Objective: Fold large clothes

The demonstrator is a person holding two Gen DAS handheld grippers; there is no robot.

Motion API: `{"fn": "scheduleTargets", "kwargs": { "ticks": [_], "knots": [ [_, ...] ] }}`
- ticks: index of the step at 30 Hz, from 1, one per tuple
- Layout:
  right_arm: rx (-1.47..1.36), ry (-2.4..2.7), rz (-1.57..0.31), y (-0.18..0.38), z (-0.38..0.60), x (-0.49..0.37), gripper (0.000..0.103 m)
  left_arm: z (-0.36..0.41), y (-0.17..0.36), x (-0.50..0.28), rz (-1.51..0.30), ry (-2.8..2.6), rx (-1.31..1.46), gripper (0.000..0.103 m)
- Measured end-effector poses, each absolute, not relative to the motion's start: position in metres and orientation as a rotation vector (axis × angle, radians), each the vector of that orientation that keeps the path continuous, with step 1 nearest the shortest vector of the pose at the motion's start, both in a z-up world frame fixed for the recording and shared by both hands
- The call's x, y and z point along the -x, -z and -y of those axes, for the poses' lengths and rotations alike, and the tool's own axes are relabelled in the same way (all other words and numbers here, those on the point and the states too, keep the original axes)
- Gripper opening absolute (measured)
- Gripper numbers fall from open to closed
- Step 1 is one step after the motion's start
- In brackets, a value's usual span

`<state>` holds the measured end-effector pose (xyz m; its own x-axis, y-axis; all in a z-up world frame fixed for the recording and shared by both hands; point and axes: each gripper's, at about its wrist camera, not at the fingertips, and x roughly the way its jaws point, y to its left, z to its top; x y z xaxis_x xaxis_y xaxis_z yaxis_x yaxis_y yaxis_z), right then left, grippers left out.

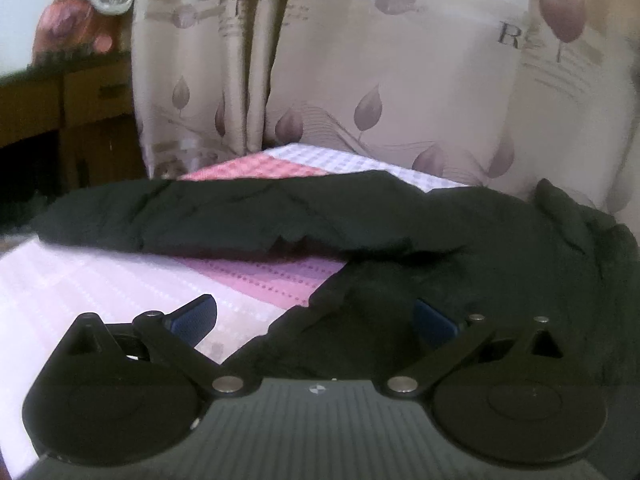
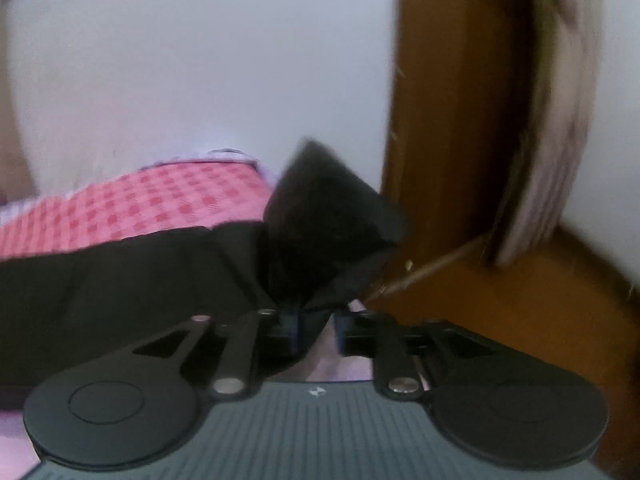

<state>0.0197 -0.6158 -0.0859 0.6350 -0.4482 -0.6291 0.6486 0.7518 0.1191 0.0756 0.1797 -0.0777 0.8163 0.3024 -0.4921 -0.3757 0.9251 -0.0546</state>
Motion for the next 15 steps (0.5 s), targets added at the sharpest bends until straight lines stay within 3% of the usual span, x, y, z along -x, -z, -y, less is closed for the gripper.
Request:
{"fn": "scheduleTargets", "kwargs": {
  "ticks": [1,5,7,8,12,15],
  "knots": [
    [-0.407,0.644,-0.590,0.083,0.617,-0.013,0.045,-0.178,0.078,-0.076,-0.498,-0.358,0.140,0.103],
    [-0.487,0.542,-0.461,0.060,0.597,0.041,0.048,-0.175,0.073,-0.074,-0.489,-0.336,0.115,0.103],
    [-0.444,0.346,-0.492,0.048,0.562,0.066,0.048,-0.175,0.065,-0.062,-0.457,-0.306,0.124,0.103],
    [-0.410,0.255,-0.507,0.043,0.539,0.079,0.048,-0.175,0.061,-0.054,-0.441,-0.284,0.129,0.103],
    [-0.052,0.133,-0.546,0.028,0.429,0.128,0.065,-0.168,0.047,-0.023,-0.413,-0.199,0.144,0.103],
    [0.126,0.141,-0.609,0.030,0.367,0.138,0.065,-0.160,0.041,0.004,-0.394,-0.151,0.130,0.103]
  ]
}}
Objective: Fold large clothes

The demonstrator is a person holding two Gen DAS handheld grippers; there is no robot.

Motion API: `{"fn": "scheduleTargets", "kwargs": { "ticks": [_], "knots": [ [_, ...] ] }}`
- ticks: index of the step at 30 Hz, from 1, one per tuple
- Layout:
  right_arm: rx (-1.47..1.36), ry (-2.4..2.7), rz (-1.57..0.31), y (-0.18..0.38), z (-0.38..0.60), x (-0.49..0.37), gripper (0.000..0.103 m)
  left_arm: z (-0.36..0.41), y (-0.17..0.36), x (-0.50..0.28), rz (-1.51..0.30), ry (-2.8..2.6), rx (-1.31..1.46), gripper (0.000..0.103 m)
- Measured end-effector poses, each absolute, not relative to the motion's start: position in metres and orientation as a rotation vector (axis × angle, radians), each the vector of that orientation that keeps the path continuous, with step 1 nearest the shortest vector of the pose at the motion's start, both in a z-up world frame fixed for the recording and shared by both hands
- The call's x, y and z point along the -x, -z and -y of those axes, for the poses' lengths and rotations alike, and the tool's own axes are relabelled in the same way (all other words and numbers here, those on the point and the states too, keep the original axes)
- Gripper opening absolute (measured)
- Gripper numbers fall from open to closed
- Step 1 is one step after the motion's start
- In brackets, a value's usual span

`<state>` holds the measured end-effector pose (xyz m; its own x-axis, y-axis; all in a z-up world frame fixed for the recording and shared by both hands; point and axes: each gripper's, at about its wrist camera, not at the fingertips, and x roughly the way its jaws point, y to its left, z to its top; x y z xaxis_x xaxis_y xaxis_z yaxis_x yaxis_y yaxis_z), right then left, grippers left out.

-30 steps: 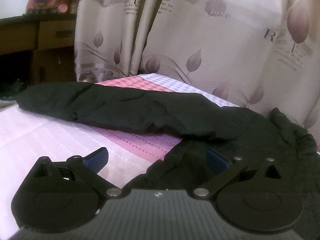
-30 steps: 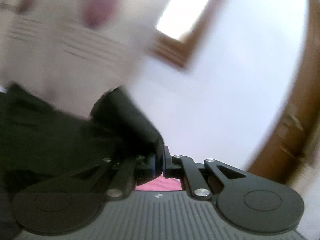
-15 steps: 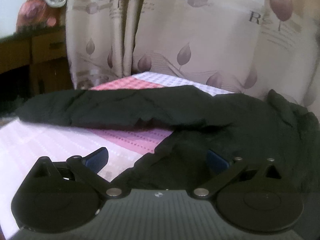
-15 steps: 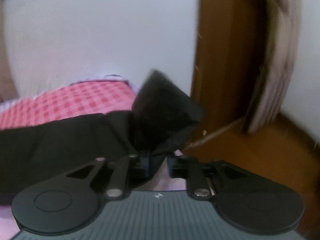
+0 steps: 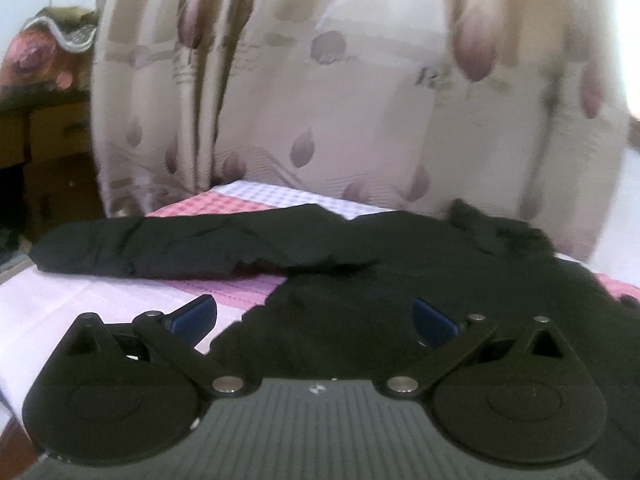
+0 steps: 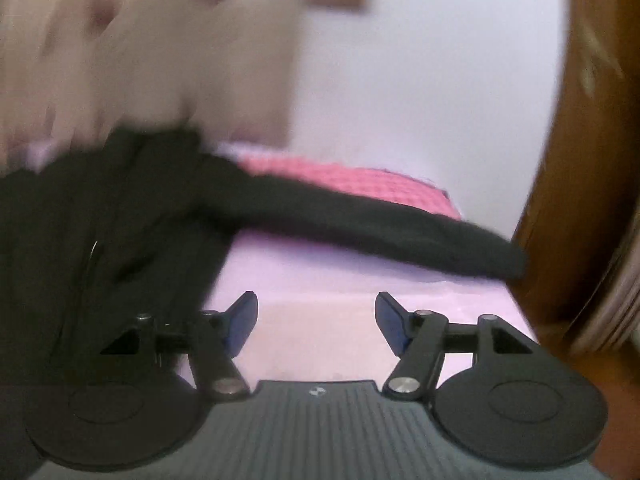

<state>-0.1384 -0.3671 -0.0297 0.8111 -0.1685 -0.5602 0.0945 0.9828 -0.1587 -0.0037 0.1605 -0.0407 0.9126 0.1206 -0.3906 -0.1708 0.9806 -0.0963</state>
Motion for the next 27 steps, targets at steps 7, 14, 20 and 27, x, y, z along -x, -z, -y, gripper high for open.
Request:
{"fn": "scheduleTargets", "kwargs": {
  "ticks": [7,14,20,27],
  "knots": [
    [0.226,0.176,-0.605,0.014,0.300,0.153,0.087,-0.146,0.026,0.057,-0.329,-0.103,-0.007,0.103],
    [0.276,0.170,-0.581,0.000,0.278,0.139,0.087,-0.143,0.024,0.081,-0.282,-0.115,-0.039,0.103],
    [0.276,0.180,-0.581,-0.001,0.272,0.142,0.088,-0.151,0.027,0.087,-0.295,-0.129,-0.003,0.103],
    [0.276,0.181,-0.588,0.001,0.273,0.143,0.088,-0.153,0.029,0.091,-0.291,-0.132,-0.016,0.103]
  ]
}}
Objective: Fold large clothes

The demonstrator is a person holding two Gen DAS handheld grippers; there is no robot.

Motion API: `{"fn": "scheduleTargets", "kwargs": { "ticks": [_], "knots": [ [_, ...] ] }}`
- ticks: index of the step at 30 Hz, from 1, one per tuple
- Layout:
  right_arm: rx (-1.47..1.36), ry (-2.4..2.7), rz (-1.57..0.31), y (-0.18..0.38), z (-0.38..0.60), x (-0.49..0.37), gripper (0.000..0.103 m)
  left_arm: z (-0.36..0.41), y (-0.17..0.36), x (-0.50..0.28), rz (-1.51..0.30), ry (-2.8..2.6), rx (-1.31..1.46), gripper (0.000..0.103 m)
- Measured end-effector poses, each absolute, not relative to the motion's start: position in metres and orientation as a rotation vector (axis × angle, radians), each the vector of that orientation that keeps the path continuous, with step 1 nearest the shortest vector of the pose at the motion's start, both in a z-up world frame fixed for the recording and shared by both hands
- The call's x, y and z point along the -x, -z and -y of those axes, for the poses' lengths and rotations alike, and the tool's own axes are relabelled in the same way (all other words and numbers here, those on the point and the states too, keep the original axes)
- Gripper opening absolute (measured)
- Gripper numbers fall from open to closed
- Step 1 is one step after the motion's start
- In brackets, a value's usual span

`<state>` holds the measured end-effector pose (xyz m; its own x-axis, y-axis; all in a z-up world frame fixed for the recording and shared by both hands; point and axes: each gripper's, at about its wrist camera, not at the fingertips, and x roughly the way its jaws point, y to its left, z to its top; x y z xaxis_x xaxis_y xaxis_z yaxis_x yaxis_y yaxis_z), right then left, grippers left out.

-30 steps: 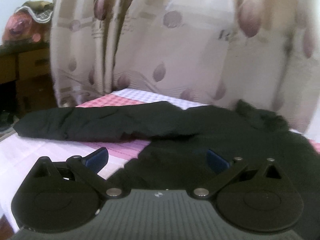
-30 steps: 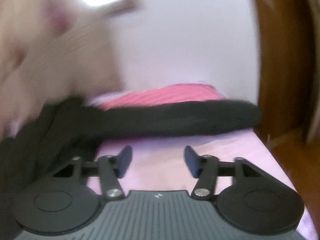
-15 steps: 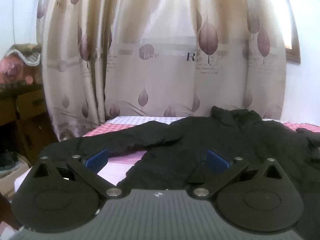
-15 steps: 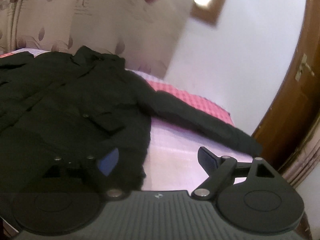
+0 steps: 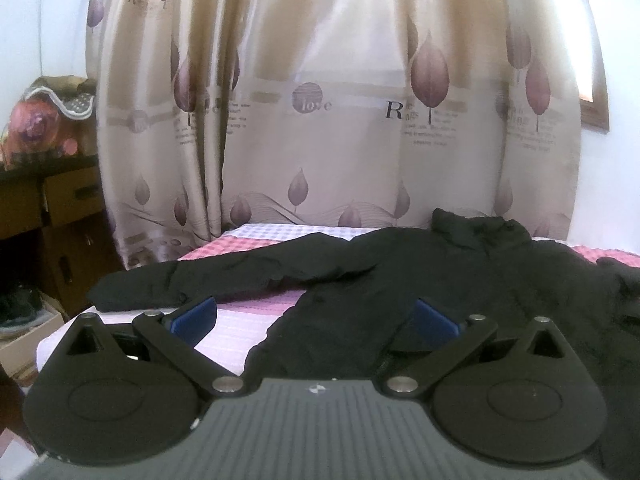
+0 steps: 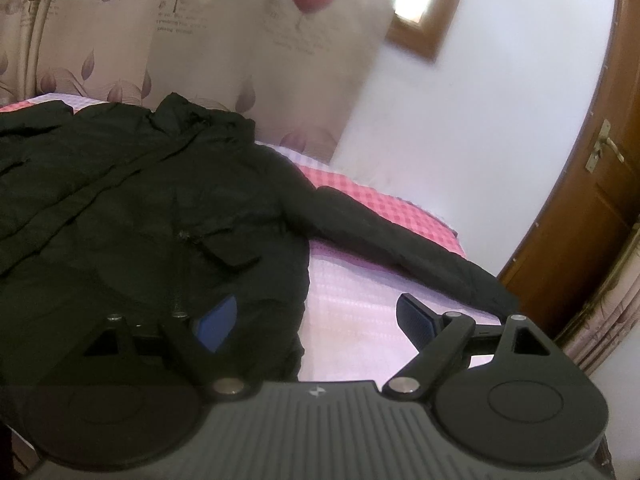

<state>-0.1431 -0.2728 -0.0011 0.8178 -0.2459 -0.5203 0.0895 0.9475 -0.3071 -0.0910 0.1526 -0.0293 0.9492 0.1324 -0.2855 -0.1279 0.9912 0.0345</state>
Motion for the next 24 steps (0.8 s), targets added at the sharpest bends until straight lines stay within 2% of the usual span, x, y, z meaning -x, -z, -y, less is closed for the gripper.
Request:
{"fn": "scheduleTargets", "kwargs": {
  "ticks": [24],
  "knots": [
    [0.272,0.194,-0.635,0.012,0.276,0.144,0.089,-0.164,0.039,0.083,-0.345,-0.172,0.006,0.103]
  ]
}}
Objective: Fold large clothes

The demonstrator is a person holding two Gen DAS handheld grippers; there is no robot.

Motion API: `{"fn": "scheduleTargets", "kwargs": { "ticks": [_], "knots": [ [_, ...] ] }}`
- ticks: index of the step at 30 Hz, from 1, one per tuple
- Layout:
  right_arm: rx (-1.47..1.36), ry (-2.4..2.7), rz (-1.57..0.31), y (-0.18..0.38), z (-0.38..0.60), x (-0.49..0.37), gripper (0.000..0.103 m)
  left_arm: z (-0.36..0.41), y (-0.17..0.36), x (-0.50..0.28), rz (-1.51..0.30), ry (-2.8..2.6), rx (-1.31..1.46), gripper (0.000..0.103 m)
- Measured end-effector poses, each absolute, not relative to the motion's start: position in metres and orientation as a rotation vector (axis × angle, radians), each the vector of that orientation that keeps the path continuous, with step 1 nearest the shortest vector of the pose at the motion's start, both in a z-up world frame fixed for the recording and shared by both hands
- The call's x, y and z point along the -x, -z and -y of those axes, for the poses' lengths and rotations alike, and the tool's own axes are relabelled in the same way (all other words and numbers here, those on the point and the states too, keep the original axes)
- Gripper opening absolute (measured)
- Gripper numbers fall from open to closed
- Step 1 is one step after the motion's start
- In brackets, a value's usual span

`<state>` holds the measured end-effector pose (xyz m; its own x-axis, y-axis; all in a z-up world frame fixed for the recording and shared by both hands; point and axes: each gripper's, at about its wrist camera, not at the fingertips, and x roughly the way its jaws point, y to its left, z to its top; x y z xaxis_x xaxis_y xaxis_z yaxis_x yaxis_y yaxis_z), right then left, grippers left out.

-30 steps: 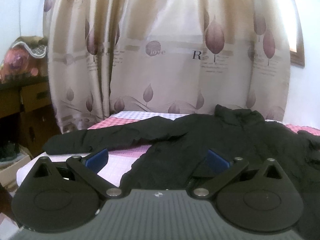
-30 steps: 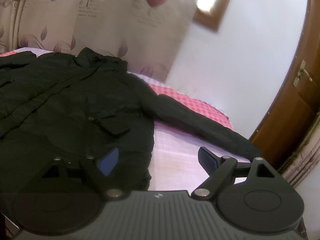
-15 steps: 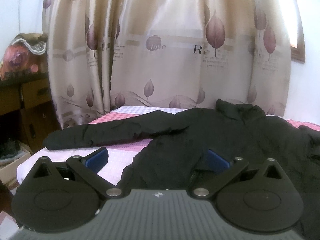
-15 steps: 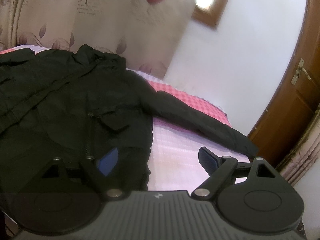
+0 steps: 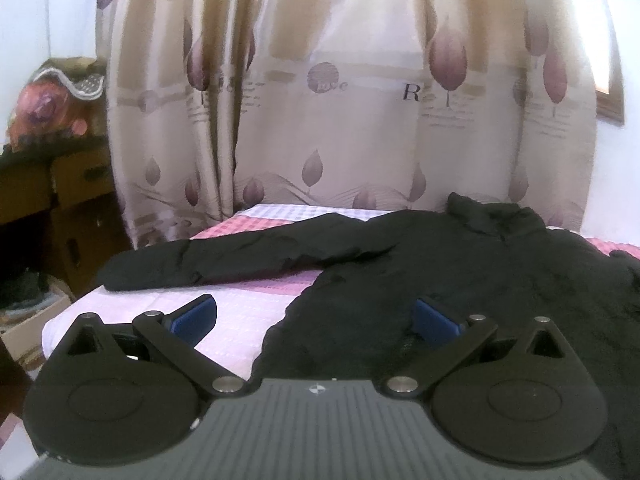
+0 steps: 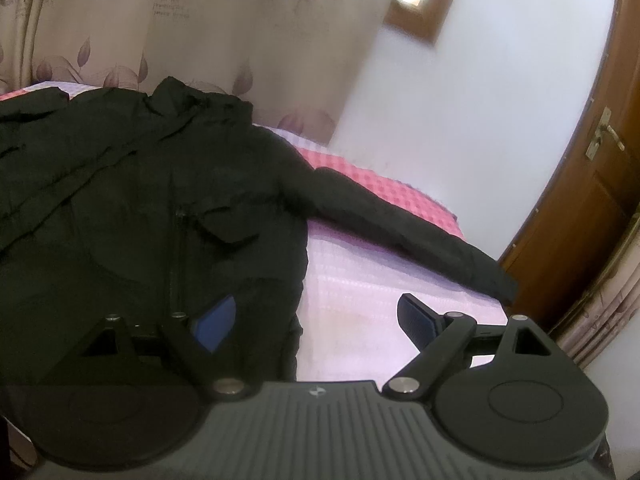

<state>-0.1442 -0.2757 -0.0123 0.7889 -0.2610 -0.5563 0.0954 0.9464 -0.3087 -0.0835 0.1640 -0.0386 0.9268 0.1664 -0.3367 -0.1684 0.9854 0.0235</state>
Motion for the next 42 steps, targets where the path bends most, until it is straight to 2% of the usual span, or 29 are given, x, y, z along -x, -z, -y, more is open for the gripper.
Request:
{"fn": "scheduleTargets", "kwargs": {
  "ticks": [24,30,36,42],
  "knots": [
    [0.275,0.174,-0.671,0.019,0.274,0.143,0.089,-0.196,0.048,0.082,-0.405,-0.257,-0.007,0.103],
    [0.259,0.159,-0.700,0.025,0.277,0.145,0.089,-0.208,0.052,0.084,-0.469,-0.199,-0.042,0.103],
    [0.075,0.000,-0.705,0.037,0.297,0.176,0.089,-0.225,0.055,0.092,-0.513,-0.080,-0.060,0.103],
    [-0.092,-0.081,-0.730,0.055,0.316,0.198,0.089,-0.243,0.070,0.086,-0.604,0.020,0.052,0.103]
  ]
}}
